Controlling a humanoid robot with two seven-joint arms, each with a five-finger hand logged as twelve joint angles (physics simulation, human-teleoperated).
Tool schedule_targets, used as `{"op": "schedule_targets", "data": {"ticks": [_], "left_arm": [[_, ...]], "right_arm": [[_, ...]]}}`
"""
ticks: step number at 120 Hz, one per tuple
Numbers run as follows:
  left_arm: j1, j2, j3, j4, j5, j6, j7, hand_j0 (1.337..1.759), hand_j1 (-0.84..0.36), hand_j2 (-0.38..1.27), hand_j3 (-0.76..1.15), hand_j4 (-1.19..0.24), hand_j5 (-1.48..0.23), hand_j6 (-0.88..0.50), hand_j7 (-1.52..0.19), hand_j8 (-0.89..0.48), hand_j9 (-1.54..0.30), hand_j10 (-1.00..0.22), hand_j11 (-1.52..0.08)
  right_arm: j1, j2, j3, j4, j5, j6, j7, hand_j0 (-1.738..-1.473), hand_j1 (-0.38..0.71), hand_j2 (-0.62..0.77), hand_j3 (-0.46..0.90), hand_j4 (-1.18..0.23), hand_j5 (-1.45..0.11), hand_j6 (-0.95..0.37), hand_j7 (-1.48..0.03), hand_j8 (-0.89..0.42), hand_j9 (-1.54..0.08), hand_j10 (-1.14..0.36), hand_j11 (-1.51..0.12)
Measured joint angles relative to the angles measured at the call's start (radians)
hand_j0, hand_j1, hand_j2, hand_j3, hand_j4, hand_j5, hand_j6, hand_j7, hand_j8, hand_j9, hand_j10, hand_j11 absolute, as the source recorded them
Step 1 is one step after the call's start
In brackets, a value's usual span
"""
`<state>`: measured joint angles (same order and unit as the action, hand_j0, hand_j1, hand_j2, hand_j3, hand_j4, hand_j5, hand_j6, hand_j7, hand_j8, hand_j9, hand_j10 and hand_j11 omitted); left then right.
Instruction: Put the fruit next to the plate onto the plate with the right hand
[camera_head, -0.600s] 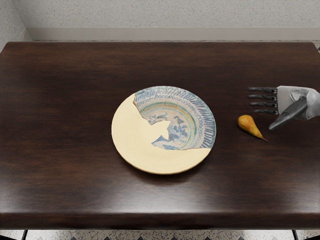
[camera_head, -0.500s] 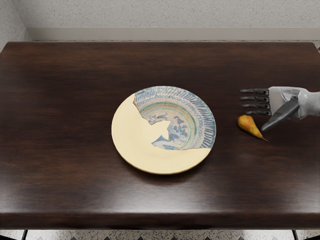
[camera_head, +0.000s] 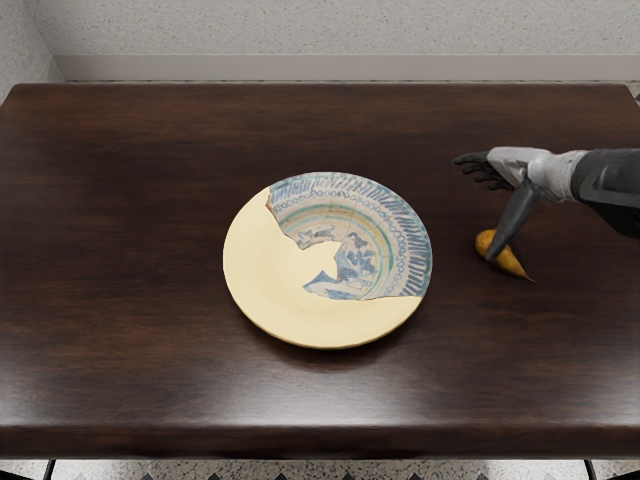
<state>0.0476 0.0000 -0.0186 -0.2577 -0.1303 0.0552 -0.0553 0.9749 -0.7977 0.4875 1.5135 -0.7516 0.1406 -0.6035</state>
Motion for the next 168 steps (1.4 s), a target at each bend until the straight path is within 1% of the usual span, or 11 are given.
{"op": "schedule_targets", "data": {"ticks": [12,30,49,63,78,85,100,120,137,149,168], "left_arm": [[0.0,0.0,0.0,0.0,0.0,0.0,0.0,1.658,0.35,0.0,0.0,0.0,0.0,0.0,0.0,0.0,0.0,0.0,0.0],[0.0,0.0,0.0,0.0,0.0,0.0,0.0,1.658,0.35,0.0,0.0,0.0,0.0,0.0,0.0,0.0,0.0,0.0,0.0],[0.0,0.0,0.0,0.0,0.0,0.0,0.0,1.658,0.35,0.0,0.0,0.0,0.0,0.0,0.0,0.0,0.0,0.0,0.0],[0.0,0.0,0.0,0.0,0.0,0.0,0.0,1.658,0.35,0.0,0.0,0.0,0.0,0.0,0.0,0.0,0.0,0.0,0.0],[0.0,0.0,0.0,0.0,0.0,0.0,0.0,1.658,0.35,0.0,0.0,0.0,0.0,0.0,0.0,0.0,0.0,0.0,0.0],[0.0,0.0,0.0,0.0,0.0,0.0,0.0,1.658,0.35,0.0,0.0,0.0,0.0,0.0,0.0,0.0,0.0,0.0,0.0],[0.0,0.0,0.0,0.0,0.0,0.0,0.0,1.658,0.35,0.0,0.0,0.0,0.0,0.0,0.0,0.0,0.0,0.0,0.0],[0.0,0.0,0.0,0.0,0.0,0.0,0.0,1.658,0.35,0.0,0.0,0.0,0.0,0.0,0.0,0.0,0.0,0.0,0.0],[0.0,0.0,0.0,0.0,0.0,0.0,0.0,1.658,0.35,0.0,0.0,0.0,0.0,0.0,0.0,0.0,0.0,0.0,0.0],[0.0,0.0,0.0,0.0,0.0,0.0,0.0,1.658,0.35,0.0,0.0,0.0,0.0,0.0,0.0,0.0,0.0,0.0,0.0],[0.0,0.0,0.0,0.0,0.0,0.0,0.0,1.658,0.35,0.0,0.0,0.0,0.0,0.0,0.0,0.0,0.0,0.0,0.0]], "right_arm": [[-0.003,0.038,-0.043,0.013,-0.124,-0.112,-0.005,-1.658,-0.29,-0.01,0.0,-0.05,-0.06,-0.05,-0.06,-0.05,-0.06,-0.05,-0.06],[-0.005,0.053,-0.124,0.018,-0.241,-0.215,-0.007,-1.658,-0.29,-0.01,0.0,-0.05,-0.06,-0.05,-0.06,-0.05,-0.06,-0.05,-0.06],[-0.005,0.043,-0.162,0.044,-0.27,-0.265,-0.007,-1.658,-0.3,-0.01,0.0,-0.05,-0.06,-0.05,-0.06,-0.05,-0.06,-0.05,-0.06],[-0.053,0.039,-0.175,0.028,-0.28,-0.328,-0.007,-1.658,-0.3,-0.01,0.0,-0.05,-0.05,-0.05,-0.05,-0.05,-0.05,-0.04,-0.05],[-0.094,0.07,-0.185,0.011,-0.299,-0.425,-0.007,-1.658,-0.3,-0.01,0.0,-0.05,-0.06,-0.05,-0.06,-0.05,-0.06,-0.05,-0.06],[-0.105,0.083,-0.194,0.003,-0.31,-0.452,-0.007,-1.658,-0.27,-0.01,0.0,-0.07,-0.09,-0.08,-0.09,-0.07,-0.09,-0.07,-0.09],[-0.116,0.095,-0.215,-0.004,-0.325,-0.485,-0.007,-1.658,-0.14,-0.03,0.0,-0.18,-0.23,-0.18,-0.22,-0.18,-0.22,-0.18,-0.22],[-0.15,0.109,-0.227,-0.006,-0.382,-0.568,-0.007,-1.658,-0.03,-0.05,0.0,-0.27,-0.35,-0.27,-0.34,-0.27,-0.35,-0.27,-0.35],[-0.165,0.118,-0.255,-0.006,-0.422,-0.624,-0.007,-1.658,0.05,-0.07,0.0,-0.32,-0.42,-0.33,-0.42,-0.32,-0.42,-0.32,-0.42],[-0.181,0.121,-0.268,-0.003,-0.437,-0.645,-0.007,-1.658,0.15,-0.12,0.0,-0.34,-0.45,-0.35,-0.45,-0.34,-0.45,-0.34,-0.45],[-0.194,0.127,-0.277,-0.001,-0.447,-0.691,-0.007,-1.658,0.15,-0.1,0.0,-0.38,-0.5,-0.39,-0.5,-0.38,-0.5,-0.38,-0.5]]}}
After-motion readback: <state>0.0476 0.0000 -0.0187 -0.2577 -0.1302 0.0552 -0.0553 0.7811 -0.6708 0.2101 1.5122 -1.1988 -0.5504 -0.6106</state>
